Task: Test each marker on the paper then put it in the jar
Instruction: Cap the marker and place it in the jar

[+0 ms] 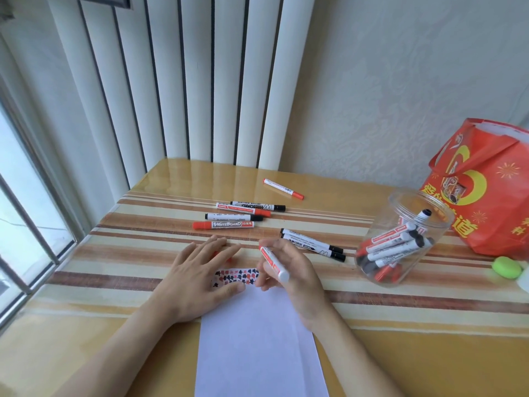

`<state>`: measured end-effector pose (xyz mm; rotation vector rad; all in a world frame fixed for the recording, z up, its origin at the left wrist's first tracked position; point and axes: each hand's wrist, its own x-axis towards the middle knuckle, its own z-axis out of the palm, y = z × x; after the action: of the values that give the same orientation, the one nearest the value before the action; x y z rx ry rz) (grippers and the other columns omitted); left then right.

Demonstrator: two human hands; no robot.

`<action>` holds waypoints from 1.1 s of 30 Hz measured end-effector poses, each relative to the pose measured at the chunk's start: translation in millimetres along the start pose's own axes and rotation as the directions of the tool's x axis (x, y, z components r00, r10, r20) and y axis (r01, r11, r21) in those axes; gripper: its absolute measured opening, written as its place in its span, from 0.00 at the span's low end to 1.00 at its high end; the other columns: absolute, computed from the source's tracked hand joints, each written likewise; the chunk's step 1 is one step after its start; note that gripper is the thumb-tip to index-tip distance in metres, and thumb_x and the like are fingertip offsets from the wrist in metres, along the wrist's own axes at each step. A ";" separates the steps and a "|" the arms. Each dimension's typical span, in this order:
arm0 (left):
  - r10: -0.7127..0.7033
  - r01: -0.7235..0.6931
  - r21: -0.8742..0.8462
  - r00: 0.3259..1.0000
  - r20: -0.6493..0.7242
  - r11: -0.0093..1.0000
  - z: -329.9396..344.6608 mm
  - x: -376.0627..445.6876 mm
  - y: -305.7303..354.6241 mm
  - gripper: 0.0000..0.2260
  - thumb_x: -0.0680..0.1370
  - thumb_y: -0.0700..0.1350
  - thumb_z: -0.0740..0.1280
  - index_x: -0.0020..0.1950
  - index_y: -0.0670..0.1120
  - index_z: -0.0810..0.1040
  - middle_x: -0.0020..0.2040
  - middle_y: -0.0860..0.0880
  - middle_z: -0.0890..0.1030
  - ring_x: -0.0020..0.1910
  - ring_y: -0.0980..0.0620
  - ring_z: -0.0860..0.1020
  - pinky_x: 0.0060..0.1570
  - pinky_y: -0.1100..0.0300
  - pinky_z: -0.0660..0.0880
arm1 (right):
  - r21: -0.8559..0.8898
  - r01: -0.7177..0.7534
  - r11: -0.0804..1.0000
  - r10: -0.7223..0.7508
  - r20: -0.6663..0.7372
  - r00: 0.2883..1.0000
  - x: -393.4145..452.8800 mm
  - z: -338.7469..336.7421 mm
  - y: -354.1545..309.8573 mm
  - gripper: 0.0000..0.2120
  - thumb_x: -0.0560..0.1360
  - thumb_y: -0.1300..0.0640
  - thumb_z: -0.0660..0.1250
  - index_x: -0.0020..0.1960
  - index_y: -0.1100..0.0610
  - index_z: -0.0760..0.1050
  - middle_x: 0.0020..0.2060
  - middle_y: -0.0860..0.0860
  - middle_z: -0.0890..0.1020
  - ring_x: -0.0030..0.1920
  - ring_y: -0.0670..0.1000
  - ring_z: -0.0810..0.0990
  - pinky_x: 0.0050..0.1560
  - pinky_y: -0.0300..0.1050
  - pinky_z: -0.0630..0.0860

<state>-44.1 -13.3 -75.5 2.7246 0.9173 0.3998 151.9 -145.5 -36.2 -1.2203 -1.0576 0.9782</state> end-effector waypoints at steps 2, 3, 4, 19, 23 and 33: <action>0.011 -0.011 0.006 1.000 0.017 1.000 0.1 -0.3 -0.9 0.39 0.73 0.80 0.44 0.81 0.65 0.51 0.82 0.60 0.54 0.81 0.61 0.45 0.78 0.57 0.39 | -0.123 0.047 0.991 -0.048 -0.005 0.999 -0.3 2.3 0.8 0.11 0.77 0.55 0.71 0.57 0.56 0.76 0.38 0.53 0.77 0.36 0.51 0.75 0.40 0.43 0.71; 0.018 -0.018 0.012 1.000 0.018 1.000 0.0 -0.4 -1.3 0.40 0.72 0.81 0.44 0.81 0.65 0.51 0.82 0.60 0.54 0.81 0.61 0.46 0.78 0.56 0.40 | -0.171 0.073 0.982 -0.075 -0.005 0.997 -0.8 3.0 2.2 0.10 0.78 0.53 0.71 0.55 0.56 0.75 0.38 0.52 0.75 0.36 0.49 0.73 0.39 0.43 0.69; 0.025 -0.025 0.014 1.000 0.013 1.000 0.3 -0.4 -1.8 0.40 0.72 0.81 0.45 0.81 0.65 0.51 0.81 0.60 0.54 0.81 0.60 0.47 0.78 0.57 0.40 | -0.209 0.098 0.973 -0.101 -0.002 0.995 -1.7 3.7 3.3 0.10 0.79 0.51 0.70 0.52 0.56 0.74 0.37 0.52 0.74 0.35 0.49 0.71 0.38 0.45 0.67; 0.092 -0.093 -0.054 0.996 -0.019 0.994 -3.9 -2.0 -2.1 0.27 0.74 0.78 0.55 0.72 0.72 0.65 0.76 0.61 0.60 0.78 0.58 0.56 0.76 0.57 0.44 | -0.315 -0.153 0.937 0.096 -0.191 0.977 2.2 -16.9 8.7 0.06 0.79 0.57 0.71 0.47 0.57 0.75 0.31 0.53 0.80 0.24 0.52 0.75 0.23 0.40 0.67; 0.089 -0.089 -0.044 0.996 -0.007 0.995 -2.8 -1.5 -2.5 0.28 0.75 0.77 0.54 0.72 0.71 0.64 0.77 0.61 0.60 0.79 0.57 0.54 0.77 0.55 0.44 | -0.332 -0.148 0.932 0.087 -0.191 0.978 1.2 -16.9 9.1 0.10 0.78 0.59 0.72 0.45 0.62 0.72 0.31 0.59 0.81 0.24 0.54 0.76 0.24 0.42 0.70; 0.079 -0.079 -0.035 0.997 -0.002 0.996 -3.3 -1.1 -2.5 0.27 0.75 0.78 0.54 0.72 0.72 0.64 0.76 0.61 0.61 0.78 0.57 0.55 0.77 0.50 0.50 | -0.362 -0.115 0.925 0.058 -0.164 0.985 0.0 -14.8 10.7 0.12 0.78 0.60 0.72 0.44 0.62 0.70 0.32 0.64 0.80 0.24 0.54 0.77 0.24 0.41 0.70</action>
<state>-47.4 -11.6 -73.4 2.7358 0.7969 0.4275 166.1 -147.9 -47.4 -1.6374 -1.1062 0.7566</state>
